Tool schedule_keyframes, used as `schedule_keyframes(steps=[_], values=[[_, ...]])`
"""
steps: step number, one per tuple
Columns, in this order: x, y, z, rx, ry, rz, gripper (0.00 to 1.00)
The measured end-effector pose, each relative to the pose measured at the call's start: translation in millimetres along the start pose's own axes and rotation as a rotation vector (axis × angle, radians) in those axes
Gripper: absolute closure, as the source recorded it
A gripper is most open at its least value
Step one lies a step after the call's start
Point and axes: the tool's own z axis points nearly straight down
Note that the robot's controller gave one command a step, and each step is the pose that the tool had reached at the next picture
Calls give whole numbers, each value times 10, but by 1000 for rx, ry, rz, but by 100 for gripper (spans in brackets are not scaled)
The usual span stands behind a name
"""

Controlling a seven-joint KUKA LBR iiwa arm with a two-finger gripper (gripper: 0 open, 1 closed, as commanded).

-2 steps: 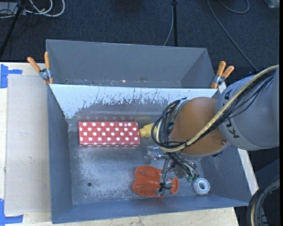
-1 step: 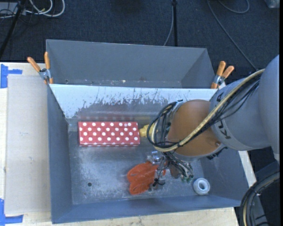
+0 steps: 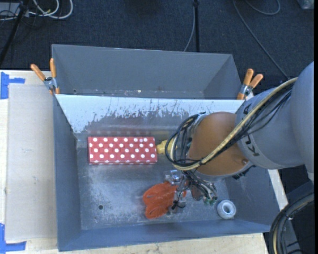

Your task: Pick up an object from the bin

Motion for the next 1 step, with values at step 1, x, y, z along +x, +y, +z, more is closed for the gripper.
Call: schedule_keyframes(steps=[1], values=[[-183, -4, -1396, 0, 0, 4, 100]])
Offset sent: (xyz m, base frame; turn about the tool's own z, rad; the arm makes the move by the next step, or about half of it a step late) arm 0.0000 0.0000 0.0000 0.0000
